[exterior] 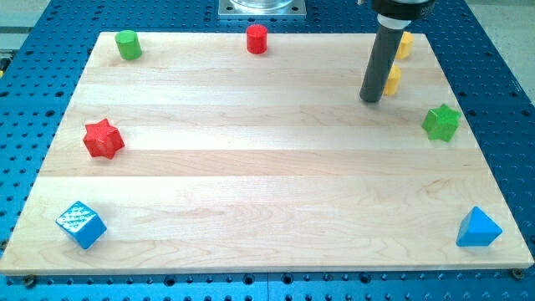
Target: Slide the yellow heart vertically below the yellow hexagon
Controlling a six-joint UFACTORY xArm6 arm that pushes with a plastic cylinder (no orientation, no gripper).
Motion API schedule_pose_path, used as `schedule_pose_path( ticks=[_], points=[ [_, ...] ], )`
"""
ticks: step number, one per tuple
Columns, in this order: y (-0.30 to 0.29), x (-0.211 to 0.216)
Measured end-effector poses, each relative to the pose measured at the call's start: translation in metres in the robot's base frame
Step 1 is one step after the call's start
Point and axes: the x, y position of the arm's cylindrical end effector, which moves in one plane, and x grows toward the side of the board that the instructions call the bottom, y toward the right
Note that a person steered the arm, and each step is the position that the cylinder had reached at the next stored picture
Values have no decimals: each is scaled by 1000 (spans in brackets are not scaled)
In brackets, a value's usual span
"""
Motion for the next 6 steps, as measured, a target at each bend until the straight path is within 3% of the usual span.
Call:
schedule_pose_path(
  ticks=[3, 6],
  points=[
    [36, -42],
    [25, -52]
  ],
)
